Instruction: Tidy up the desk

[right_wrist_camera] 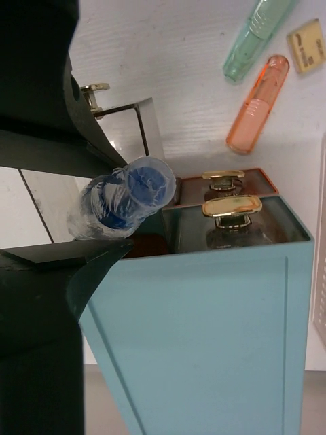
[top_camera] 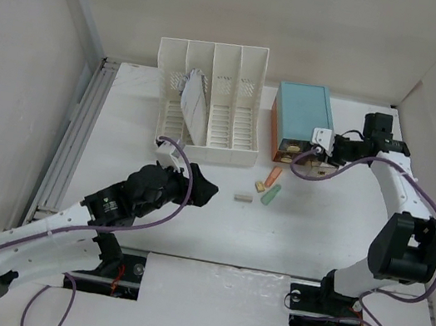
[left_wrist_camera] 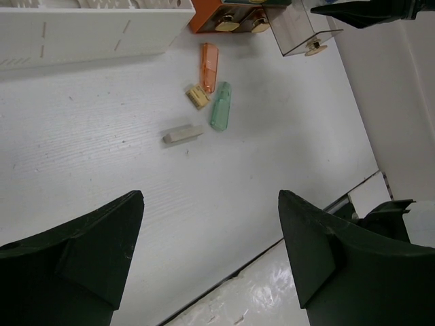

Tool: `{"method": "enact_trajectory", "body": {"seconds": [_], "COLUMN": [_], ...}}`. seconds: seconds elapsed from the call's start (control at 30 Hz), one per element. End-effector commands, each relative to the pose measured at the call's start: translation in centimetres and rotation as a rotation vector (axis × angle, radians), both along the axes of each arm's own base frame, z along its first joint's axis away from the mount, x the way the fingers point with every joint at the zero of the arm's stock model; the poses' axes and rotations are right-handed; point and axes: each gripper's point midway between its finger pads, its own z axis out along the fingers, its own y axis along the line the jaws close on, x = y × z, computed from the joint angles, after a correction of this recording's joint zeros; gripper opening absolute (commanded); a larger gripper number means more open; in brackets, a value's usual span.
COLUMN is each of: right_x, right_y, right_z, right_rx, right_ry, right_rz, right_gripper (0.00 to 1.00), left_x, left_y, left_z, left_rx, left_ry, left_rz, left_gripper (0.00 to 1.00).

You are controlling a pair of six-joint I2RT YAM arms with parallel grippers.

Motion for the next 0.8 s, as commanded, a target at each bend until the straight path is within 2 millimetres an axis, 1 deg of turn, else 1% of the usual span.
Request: {"method": "enact_trajectory", "body": {"seconds": [0.0,0.07,0.1,0.13,0.17,0.23,0.3,0.4,0.47,0.5,0.53,0.57,0.6,0.63,0.67,0.7,0.73,0.77], "right_x": [-0.1,-0.4,-0.4,-0.6,-1.0,-1.2,-2.0,-2.8,-3.3,-3.4,-4.0,-4.0,-4.5,-4.9,-5.6,-5.8,-6.0,-6.6], "right_y": [-0.2,-0.3,-0.3,-0.3,-0.1,0.0,0.3,0.8,0.7,0.7,1.2,1.2,1.4,1.6,1.6,1.8,1.9,2.0], "right_z": [1.8,1.6,1.6,1.8,2.1,3.0,3.8,5.8,6.7,6.9,7.7,7.7,7.9,7.8,6.9,7.0,5.8,5.1], "right_rx": [-0.034,-0.045,-0.045,-0.048,-0.041,-0.035,-0.026,0.006,0.037,0.045,0.07,0.074,0.092,0.103,0.109,0.113,0.101,0.102], "right_ry": [-0.073,-0.059,-0.059,-0.064,-0.071,-0.094,-0.109,-0.147,-0.145,-0.14,-0.139,-0.133,-0.122,-0.105,-0.047,-0.033,0.012,0.054], "right_rz": [0.062,0.064,0.064,0.07,0.074,0.078,0.084,0.083,0.062,0.05,0.059,0.054,0.053,0.058,0.055,0.073,0.101,0.13], "right_gripper": [0.27,0.37,0.48,0.55,0.59,0.61,0.65,0.65,0.54,0.41,0.3,0.08,0.0,0.0,0.0,0.0,0.0,0.0], "left_x": [0.2,0.2,0.2,0.2,0.2,0.2,0.3,0.3,0.3,0.3,0.3,0.4,0.4,0.4,0.4,0.5,0.5,0.5], "left_y": [-0.6,-0.6,-0.6,-0.6,-0.6,-0.6,-0.7,-0.7,-0.7,-0.8,-0.8,-0.9,-0.9,-0.9,-0.9,-1.0,-1.0,-1.0], "left_z": [2.3,2.3,2.3,2.1,2.1,2.1,1.8,1.8,1.8,2.0,2.0,1.8,1.8,1.8,1.8,2.0,2.0,2.0], "left_rx": [-0.048,-0.048,-0.048,-0.041,-0.041,-0.041,-0.033,-0.033,-0.033,-0.041,-0.041,-0.033,-0.033,-0.033,-0.033,-0.041,-0.041,-0.041], "left_ry": [-0.05,-0.05,-0.05,-0.044,-0.044,-0.044,-0.039,-0.039,-0.039,-0.044,-0.044,-0.039,-0.039,-0.039,-0.039,-0.044,-0.044,-0.044], "left_rz": [-0.013,-0.013,-0.013,-0.013,-0.013,-0.013,-0.013,-0.013,-0.013,-0.013,-0.013,-0.013,-0.013,-0.013,-0.013,-0.013,-0.013,-0.013], "left_gripper": [0.78,0.78,0.78,0.78,0.78,0.78,0.78,0.78,0.78,0.78,0.78,0.78,0.78,0.78,0.78,0.78,0.78,0.78]}}
